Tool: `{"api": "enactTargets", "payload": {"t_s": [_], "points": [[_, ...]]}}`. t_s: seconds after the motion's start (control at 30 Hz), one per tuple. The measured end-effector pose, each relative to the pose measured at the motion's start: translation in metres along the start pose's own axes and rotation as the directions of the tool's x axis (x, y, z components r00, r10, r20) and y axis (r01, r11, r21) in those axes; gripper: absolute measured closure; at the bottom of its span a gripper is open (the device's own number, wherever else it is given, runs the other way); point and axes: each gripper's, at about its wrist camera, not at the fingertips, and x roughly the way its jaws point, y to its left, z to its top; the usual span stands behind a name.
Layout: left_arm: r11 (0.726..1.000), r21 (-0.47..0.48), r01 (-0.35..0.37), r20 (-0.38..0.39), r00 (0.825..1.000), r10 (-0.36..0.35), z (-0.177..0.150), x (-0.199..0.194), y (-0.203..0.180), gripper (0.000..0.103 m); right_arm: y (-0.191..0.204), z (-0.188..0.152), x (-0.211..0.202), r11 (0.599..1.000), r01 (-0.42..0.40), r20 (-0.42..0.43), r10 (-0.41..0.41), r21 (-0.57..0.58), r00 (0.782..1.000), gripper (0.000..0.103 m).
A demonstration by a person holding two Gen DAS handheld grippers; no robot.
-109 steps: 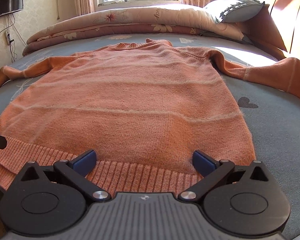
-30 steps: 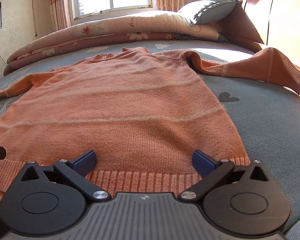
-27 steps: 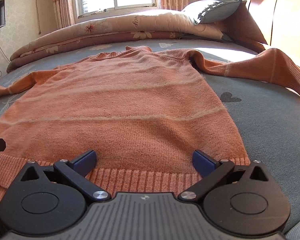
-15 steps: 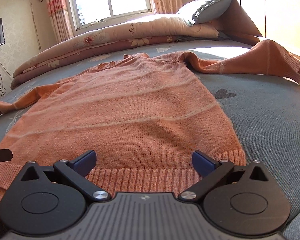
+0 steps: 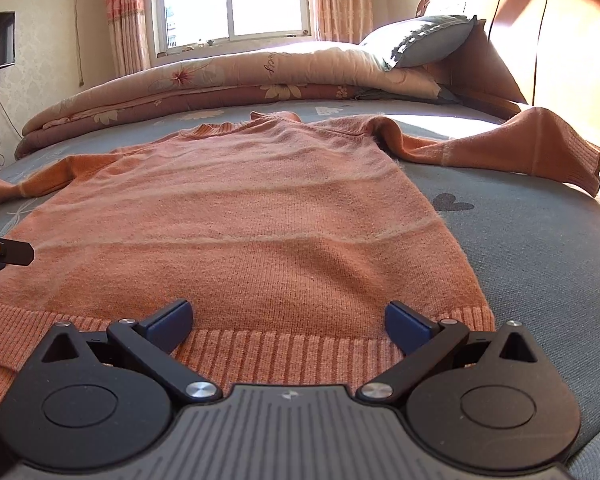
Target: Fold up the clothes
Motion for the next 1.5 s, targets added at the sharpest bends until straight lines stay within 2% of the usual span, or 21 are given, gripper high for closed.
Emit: {"api": "enactTargets", "payload": {"t_s": [0.23, 0.33, 0.47, 0.57, 0.73, 0.8, 0.93, 1.03, 1.07, 1.17, 1.2, 1.23, 1.33, 1.37, 1.43, 1.47, 1.5], "points": [[0.994, 0.004, 0.108, -0.007, 0.994, -0.108, 0.062, 0.026, 0.001, 0.001, 0.001, -0.001, 0.002, 1.0, 0.006, 0.009, -0.006, -0.01, 1.0, 0.0], [0.988, 0.009, 0.156, -0.017, 0.988, -0.156, 0.093, 0.045, -0.001, 0.001, 0.0, 0.004, 0.001, 1.0, -0.001, -0.012, 0.001, -0.001, 1.0, 0.0], [0.988, -0.007, 0.154, -0.047, 0.987, -0.154, 0.117, 0.081, 0.002, 0.001, -0.006, 0.032, 0.003, 0.994, -0.085, -0.057, 0.089, 0.062, 0.994, 0.0], [0.989, -0.02, 0.148, -0.069, 0.986, -0.149, 0.134, 0.108, 0.005, 0.001, -0.001, 0.07, 0.018, 0.986, -0.165, -0.057, 0.167, 0.036, 0.984, 0.0], [0.989, -0.042, 0.138, -0.106, 0.984, -0.142, 0.162, 0.151, 0.009, 0.001, 0.014, 0.141, 0.087, 0.947, -0.321, -0.101, 0.322, 0.026, 0.941, 0.0], [0.99, -0.051, 0.134, -0.121, 0.983, -0.14, 0.173, 0.169, 0.011, 0.001, 0.021, 0.155, 0.121, 0.934, -0.355, -0.149, 0.358, 0.05, 0.922, 0.0], [0.99, -0.068, 0.125, -0.151, 0.979, -0.135, 0.195, 0.204, 0.014, 0.001, 0.023, 0.149, 0.157, 0.906, -0.416, -0.18, 0.424, 0.081, 0.887, 0.0], [0.999, -0.015, 0.033, -0.123, 0.992, -0.035, 0.197, 0.202, 0.036, 0.001, 0.012, 0.128, 0.162, 0.883, -0.465, -0.19, 0.469, 0.072, 0.862, 0.0], [1.0, -0.004, 0.008, -0.114, 0.993, -0.009, 0.196, 0.202, 0.044, 0.001, 0.012, 0.129, 0.157, 0.889, -0.456, -0.183, 0.454, 0.033, 0.872, 0.0], [0.997, -0.069, -0.017, -0.097, 0.995, 0.01, 0.2, 0.2, 0.059, 0.001, 0.012, 0.136, 0.151, 0.923, -0.383, -0.164, 0.376, -0.017, 0.912, 0.0], [0.995, -0.102, -0.017, -0.096, 0.995, 0.007, 0.204, 0.198, 0.057, 0.001, 0.011, 0.137, 0.151, 0.926, -0.376, -0.158, 0.37, -0.012, 0.916, 0.0], [0.991, -0.135, -0.013, -0.094, 0.996, 0.0, 0.208, 0.197, 0.054, 0.001, 0.008, 0.136, 0.154, 0.922, -0.387, -0.165, 0.383, 0.006, 0.909, 0.0], [0.979, -0.161, 0.126, -0.109, 0.983, -0.145, 0.217, 0.204, 0.03, 0.001, 0.0, 0.133, 0.163, 0.919, -0.39, -0.174, 0.394, 0.054, 0.903, 0.0], [0.971, -0.165, 0.17, -0.118, 0.974, -0.191, 0.218, 0.208, 0.02, 0.001, 0.0, 0.134, 0.163, 0.919, -0.392, -0.174, 0.395, 0.052, 0.902, 0.0], [0.95, -0.179, 0.256, -0.162, 0.945, -0.286, 0.217, 0.222, -0.002, 0.001, 0.0, 0.135, 0.163, 0.918, -0.394, -0.172, 0.396, 0.047, 0.902, 0.0], [0.939, -0.185, 0.289, -0.178, 0.93, -0.321, 0.215, 0.229, -0.01, 0.001, 0.001, 0.134, 0.162, 0.918, -0.395, -0.172, 0.396, 0.043, 0.902, 0.0], [0.945, -0.169, 0.28, -0.179, 0.934, -0.309, 0.213, 0.233, -0.016, 0.001, 0.001, 0.134, 0.163, 0.918, -0.394, -0.173, 0.395, 0.041, 0.902, 0.0]]}}
